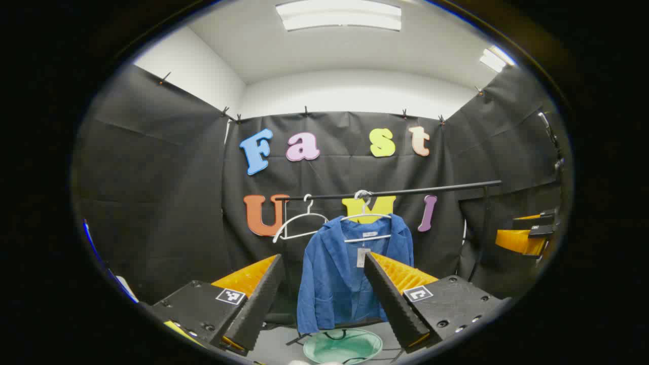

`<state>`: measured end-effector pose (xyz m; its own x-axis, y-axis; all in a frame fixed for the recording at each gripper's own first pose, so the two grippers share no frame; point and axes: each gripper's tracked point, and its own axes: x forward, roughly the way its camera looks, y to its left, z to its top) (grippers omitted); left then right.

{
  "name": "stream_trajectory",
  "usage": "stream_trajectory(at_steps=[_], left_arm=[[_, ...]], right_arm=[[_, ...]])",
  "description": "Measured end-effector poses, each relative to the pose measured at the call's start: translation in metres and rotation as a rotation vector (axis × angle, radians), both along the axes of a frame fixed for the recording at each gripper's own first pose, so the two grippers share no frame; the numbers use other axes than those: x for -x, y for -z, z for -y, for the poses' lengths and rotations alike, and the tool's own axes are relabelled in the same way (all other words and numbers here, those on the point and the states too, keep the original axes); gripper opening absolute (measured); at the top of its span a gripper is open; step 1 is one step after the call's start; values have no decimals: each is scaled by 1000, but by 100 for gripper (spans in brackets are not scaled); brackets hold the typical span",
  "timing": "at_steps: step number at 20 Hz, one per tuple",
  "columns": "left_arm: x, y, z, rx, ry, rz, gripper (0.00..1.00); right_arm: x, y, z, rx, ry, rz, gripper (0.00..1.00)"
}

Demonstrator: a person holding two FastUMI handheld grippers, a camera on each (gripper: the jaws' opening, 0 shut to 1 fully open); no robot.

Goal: Grasp the clothes on the hanger with both hands and then place them into the laundry hamper below.

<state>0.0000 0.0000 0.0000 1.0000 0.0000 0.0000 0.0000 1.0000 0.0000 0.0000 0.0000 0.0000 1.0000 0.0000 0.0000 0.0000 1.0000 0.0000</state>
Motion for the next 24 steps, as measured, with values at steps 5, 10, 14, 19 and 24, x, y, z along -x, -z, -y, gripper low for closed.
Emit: stream_trajectory(at_steps=[5,10,14,19,24], left_arm=[[5,2,-11,-5,-18,-7,99],[6,9,-15,-4,-25,-23,98],[3,16,-13,1,-34,-40,98],[-12,30,-6,-15,-30,-77,98],[-34,42,11,0,-26,-91,99]], right_arm=[[1,0,0,0,7,-1,100],[2,1,1,0,15,-7,100],[3,2,0,-18,7,-26,100],[1,9,-3,-9,-5,-63,100],[-57,30,-6,-10,-55,-106,100]])
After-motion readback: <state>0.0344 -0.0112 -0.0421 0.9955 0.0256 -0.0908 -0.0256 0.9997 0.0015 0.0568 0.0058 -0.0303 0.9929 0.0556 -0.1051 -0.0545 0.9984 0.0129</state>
